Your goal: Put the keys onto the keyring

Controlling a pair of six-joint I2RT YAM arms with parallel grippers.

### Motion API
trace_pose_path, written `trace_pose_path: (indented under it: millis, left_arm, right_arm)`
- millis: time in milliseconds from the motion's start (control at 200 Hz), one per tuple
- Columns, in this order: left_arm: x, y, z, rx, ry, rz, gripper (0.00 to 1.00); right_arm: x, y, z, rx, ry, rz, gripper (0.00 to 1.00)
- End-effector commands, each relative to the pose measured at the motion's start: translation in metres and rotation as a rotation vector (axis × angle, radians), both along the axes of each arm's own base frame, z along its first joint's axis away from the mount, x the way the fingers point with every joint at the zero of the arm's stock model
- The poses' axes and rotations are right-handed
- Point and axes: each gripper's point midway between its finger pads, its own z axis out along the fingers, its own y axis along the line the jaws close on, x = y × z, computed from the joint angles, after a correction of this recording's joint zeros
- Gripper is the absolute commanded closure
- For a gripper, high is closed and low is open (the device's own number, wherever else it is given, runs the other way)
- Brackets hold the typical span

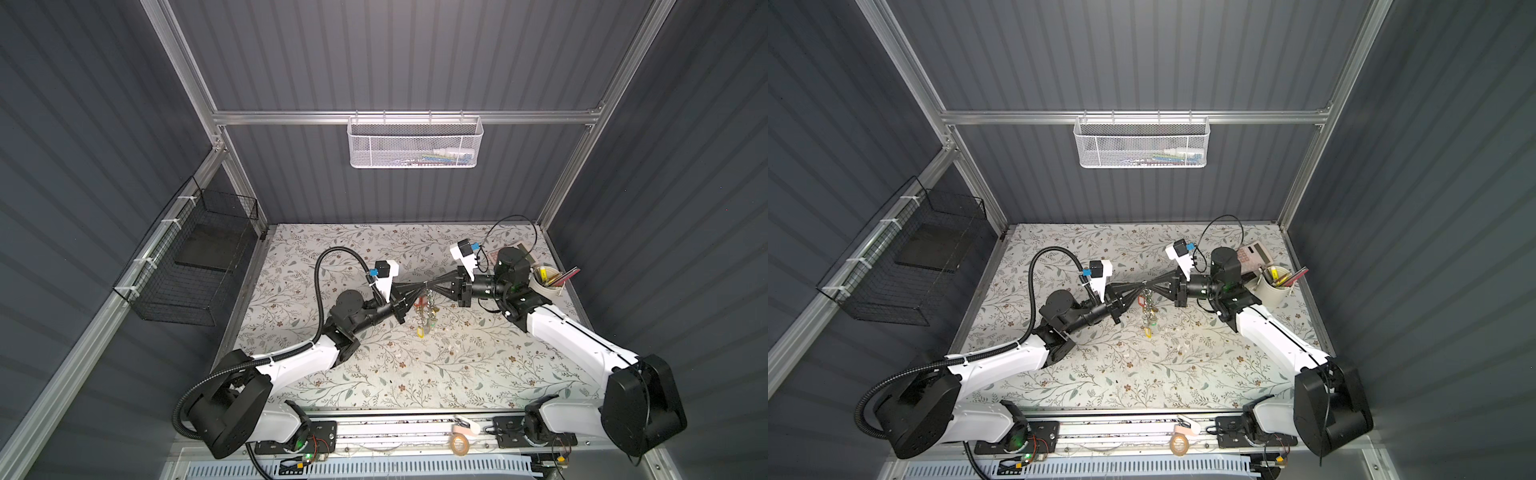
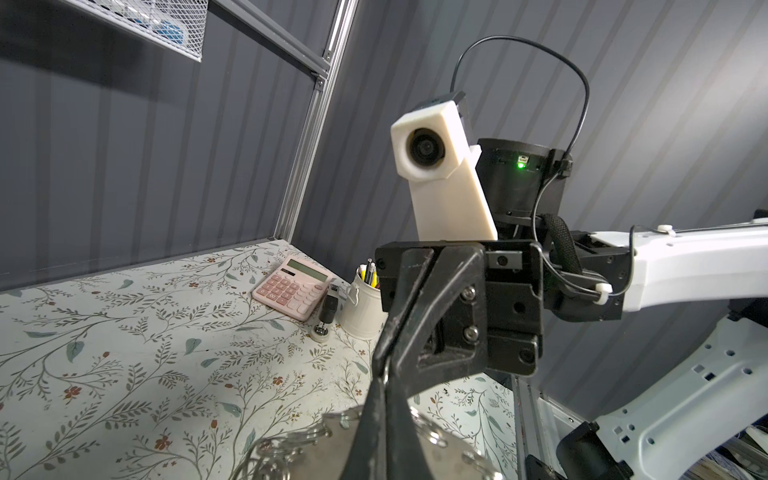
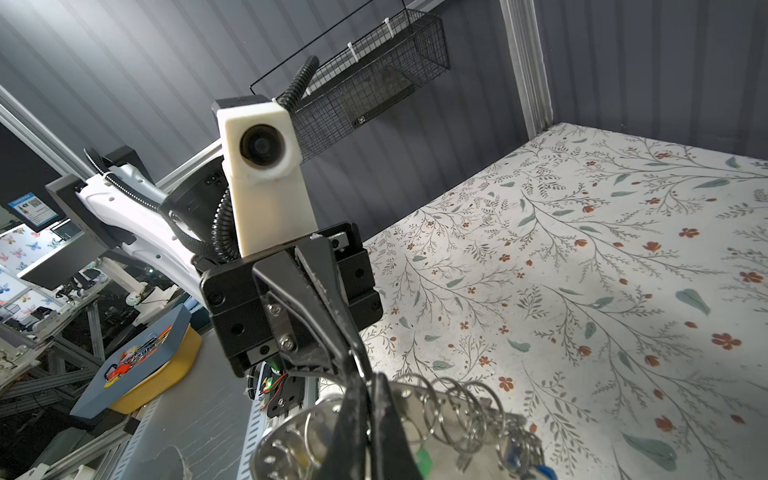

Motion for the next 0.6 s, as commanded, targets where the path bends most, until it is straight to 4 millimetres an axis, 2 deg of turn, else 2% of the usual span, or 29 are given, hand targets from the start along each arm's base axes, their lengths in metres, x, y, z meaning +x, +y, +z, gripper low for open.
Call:
trace_pose_path:
  millis: [0, 220, 595]
  left_arm:
    - [-0.003, 0.004, 0.001, 0.025, -0.045, -0.005, 1.0]
    - [-0.003, 0.004, -0.005, 0.067, -0.035, -0.026, 1.0]
    - [-0.001, 0.009, -0.015, 0.114, -0.013, -0.044, 0.97]
  right_arm:
    - [0.0, 0.004, 0.011, -0.011, -0.037, -0.002, 1.0]
    - [0.0, 0.006, 0.005, -0.048, -0.056, -0.006, 1.0]
    - [0.003, 0.009, 0.005, -0.071, -0.08, -0.003, 1.0]
